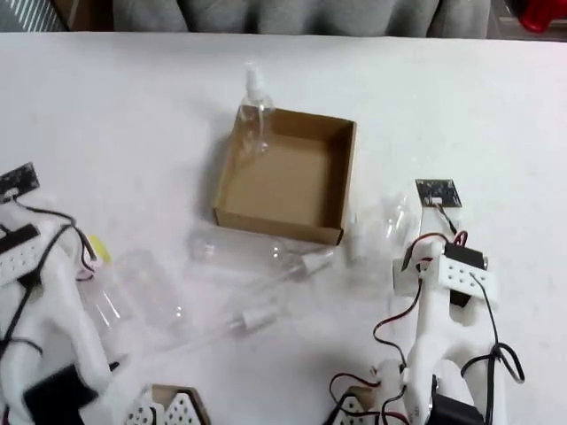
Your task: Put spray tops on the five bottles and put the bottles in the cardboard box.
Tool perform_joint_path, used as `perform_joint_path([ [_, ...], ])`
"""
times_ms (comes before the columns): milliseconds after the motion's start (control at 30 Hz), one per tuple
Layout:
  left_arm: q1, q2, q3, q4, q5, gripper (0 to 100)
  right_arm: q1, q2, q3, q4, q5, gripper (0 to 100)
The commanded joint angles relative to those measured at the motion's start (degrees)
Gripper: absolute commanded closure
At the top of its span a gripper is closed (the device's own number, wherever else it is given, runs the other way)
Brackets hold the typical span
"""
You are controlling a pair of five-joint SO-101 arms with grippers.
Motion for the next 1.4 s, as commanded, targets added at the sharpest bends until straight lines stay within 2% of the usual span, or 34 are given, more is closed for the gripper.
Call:
perform_joint_path([
  [0,1.0,7.1,-9.1,0.4,-7.3,92,0.4,-0.9,-0.5,-0.6,0.6,98.1],
  [367,0.8,21.8,-23.2,0.4,-9.4,90,0.2,-0.9,-0.4,-0.6,0.6,98.1],
  [600,0.7,30.1,-29.4,0.4,-9.0,69,0.1,-0.9,-0.4,-0.6,0.6,98.1],
  [700,0.6,31.7,-30.5,0.6,-8.9,65,0.0,-0.9,-0.4,-0.6,0.6,98.1],
  [900,0.6,28.5,-30.2,1.3,-8.8,65,0.0,-0.9,-0.4,-0.7,0.6,98.1],
  [1067,0.6,25.9,-30.2,7.2,-8.8,65,0.0,-0.9,-0.4,-1.2,0.6,98.1],
  [1200,-0.2,24.9,-30.1,10.5,-5.3,65,0.0,-0.9,0.4,-2.6,0.6,98.1],
  [1367,-1.0,24.9,-29.0,11.8,-4.3,65,0.0,-0.9,0.4,-2.7,0.6,98.1],
])
